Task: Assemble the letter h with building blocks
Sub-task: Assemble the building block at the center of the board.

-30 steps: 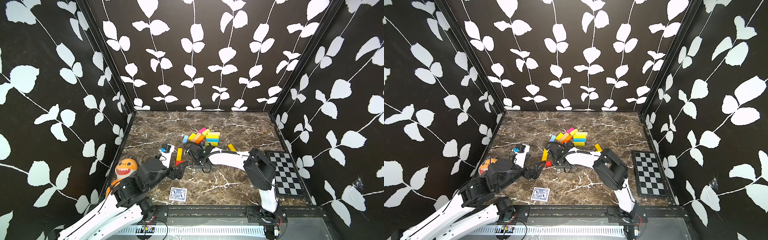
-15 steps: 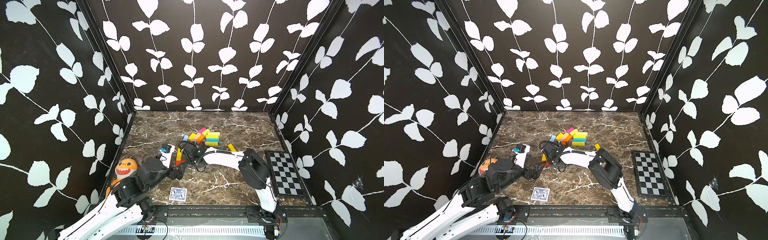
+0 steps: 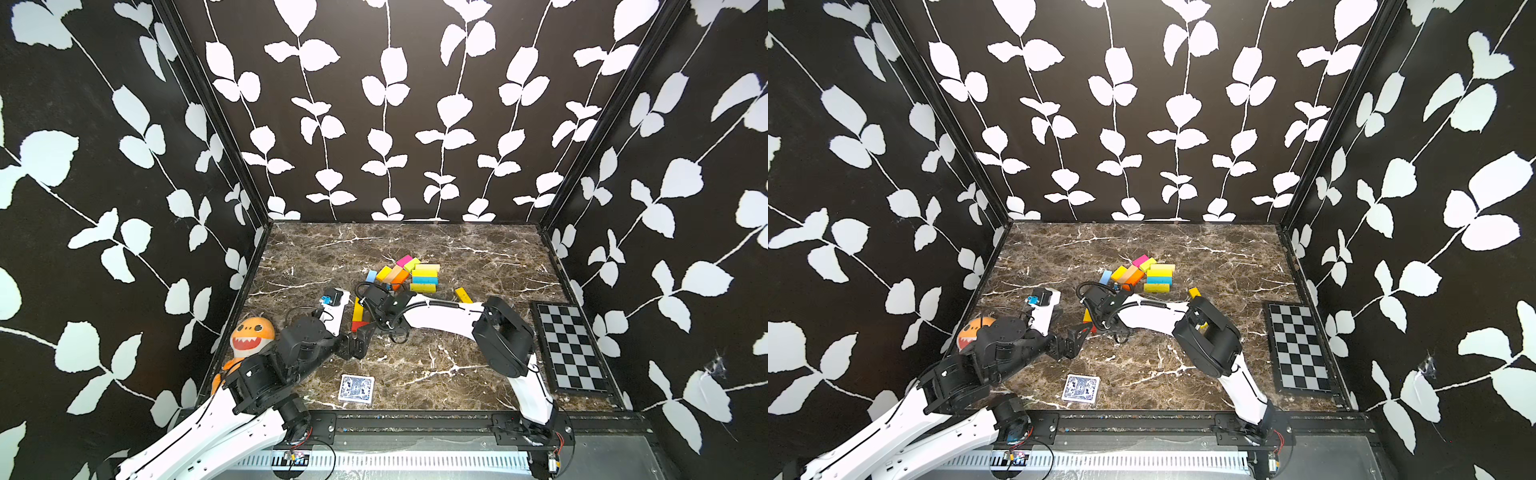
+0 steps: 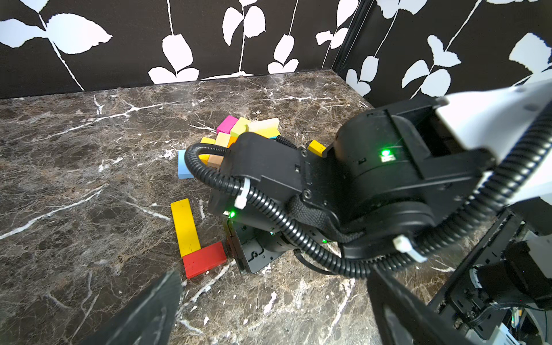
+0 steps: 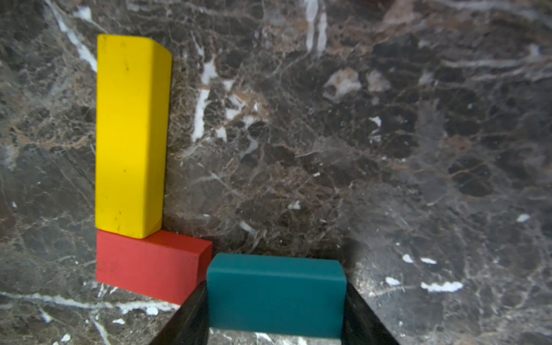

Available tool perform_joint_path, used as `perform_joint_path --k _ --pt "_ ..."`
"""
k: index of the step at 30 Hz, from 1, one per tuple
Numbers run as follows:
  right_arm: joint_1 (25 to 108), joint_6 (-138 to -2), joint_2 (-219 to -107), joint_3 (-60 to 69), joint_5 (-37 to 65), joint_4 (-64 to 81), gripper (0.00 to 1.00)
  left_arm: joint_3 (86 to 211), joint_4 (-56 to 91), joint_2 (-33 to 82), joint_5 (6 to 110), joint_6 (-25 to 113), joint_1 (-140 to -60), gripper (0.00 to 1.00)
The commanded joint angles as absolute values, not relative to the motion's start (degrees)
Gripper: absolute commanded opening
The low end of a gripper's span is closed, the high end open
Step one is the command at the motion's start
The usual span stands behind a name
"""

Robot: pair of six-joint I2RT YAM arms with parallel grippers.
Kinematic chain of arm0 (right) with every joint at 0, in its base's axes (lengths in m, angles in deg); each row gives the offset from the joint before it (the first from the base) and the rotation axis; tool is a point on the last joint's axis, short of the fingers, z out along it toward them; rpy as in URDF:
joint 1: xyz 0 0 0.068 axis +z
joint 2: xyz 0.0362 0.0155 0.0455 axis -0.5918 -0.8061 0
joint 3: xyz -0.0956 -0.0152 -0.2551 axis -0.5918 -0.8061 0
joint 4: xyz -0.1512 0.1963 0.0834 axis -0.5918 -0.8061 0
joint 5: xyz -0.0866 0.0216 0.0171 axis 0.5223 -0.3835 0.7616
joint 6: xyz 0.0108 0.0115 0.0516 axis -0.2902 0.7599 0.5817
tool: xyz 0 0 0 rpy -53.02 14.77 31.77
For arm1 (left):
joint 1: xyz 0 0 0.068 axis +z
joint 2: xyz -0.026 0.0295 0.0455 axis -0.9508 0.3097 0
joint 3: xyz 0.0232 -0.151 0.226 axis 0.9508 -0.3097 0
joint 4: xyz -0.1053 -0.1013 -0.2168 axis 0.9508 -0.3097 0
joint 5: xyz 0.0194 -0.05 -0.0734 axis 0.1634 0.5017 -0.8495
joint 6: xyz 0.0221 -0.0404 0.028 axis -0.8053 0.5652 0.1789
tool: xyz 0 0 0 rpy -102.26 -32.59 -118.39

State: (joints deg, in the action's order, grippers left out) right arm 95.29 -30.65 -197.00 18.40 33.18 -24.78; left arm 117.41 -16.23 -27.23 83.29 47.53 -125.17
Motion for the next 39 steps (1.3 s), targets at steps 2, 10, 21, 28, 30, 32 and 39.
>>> perform_joint_path --k 2,10,21,28,30,32,39 --pt "95.96 -29.96 -198.18 19.96 33.47 -25.01 0.61 117.03 -15.59 -27.43 83.46 47.61 -125.31 0.99" --pt "95.96 -29.69 -198.69 20.14 33.61 -25.05 0.72 116.84 -15.61 -27.43 83.45 47.61 -125.31 0.99" --pt "95.89 -29.52 -197.86 20.04 34.44 -24.57 0.79 117.00 -15.37 -26.95 83.19 47.52 -125.31 0.99" --pt "95.94 -31.49 -195.19 19.87 37.13 -23.82 0.80 117.08 -15.43 -26.84 83.21 47.65 -125.31 0.99" --pt "96.05 -32.28 -194.04 19.46 37.58 -23.30 0.82 117.09 -15.44 -26.94 83.27 47.76 -125.31 0.99" --pt "95.99 -33.07 -192.45 18.48 38.12 -22.29 0.83 117.09 -15.44 -27.21 83.52 47.85 -125.31 0.99" --pt "94.72 -34.57 -184.11 7.67 35.39 -12.62 0.89 116.32 -15.46 -28.94 85.21 48.74 -125.31 0.99"
